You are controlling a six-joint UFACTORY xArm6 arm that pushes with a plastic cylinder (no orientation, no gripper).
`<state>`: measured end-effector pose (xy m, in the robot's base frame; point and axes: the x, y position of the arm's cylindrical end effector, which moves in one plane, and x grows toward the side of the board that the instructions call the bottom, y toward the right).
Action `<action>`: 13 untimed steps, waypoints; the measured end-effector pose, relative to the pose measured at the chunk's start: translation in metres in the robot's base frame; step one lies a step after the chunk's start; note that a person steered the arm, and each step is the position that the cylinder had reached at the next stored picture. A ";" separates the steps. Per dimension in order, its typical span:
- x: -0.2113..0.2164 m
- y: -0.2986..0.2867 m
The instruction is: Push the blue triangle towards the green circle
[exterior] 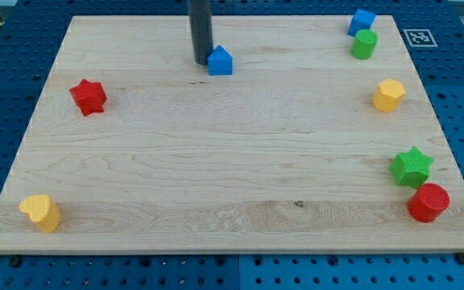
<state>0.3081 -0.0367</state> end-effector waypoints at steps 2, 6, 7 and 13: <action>0.040 0.059; 0.092 0.105; 0.091 0.110; 0.067 0.102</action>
<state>0.3753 0.0648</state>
